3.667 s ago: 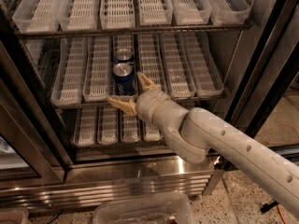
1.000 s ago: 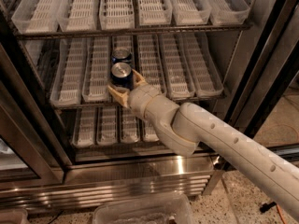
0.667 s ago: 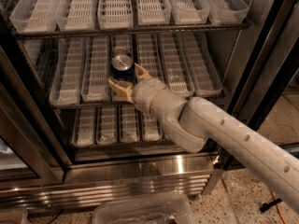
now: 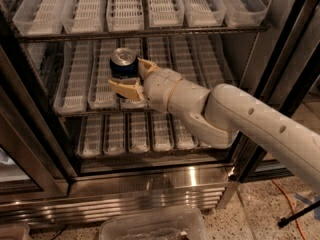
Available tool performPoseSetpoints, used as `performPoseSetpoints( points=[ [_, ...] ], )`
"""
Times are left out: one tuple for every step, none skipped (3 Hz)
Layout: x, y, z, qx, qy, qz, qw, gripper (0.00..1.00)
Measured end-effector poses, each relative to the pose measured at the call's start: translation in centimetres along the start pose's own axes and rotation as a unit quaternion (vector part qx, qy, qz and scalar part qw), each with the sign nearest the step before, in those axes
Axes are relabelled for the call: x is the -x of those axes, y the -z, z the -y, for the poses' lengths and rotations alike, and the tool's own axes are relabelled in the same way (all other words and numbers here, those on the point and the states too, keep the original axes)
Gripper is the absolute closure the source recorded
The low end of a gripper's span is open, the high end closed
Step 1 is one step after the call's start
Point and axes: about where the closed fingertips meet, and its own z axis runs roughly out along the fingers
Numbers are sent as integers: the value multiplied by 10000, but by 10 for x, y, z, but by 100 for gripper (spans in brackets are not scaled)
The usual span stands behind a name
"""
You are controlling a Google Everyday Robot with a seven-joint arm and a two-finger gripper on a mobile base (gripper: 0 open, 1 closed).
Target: Pick pepsi can from middle shelf of fridge
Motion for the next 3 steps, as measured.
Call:
performPoseSetpoints(
  points=[
    [23, -7, -22, 690, -52, -167, 9975, 100],
    [12, -1, -24, 1294, -299, -487, 9899, 100],
    [-9, 28, -19, 1753, -710, -912, 9777, 100]
  ],
)
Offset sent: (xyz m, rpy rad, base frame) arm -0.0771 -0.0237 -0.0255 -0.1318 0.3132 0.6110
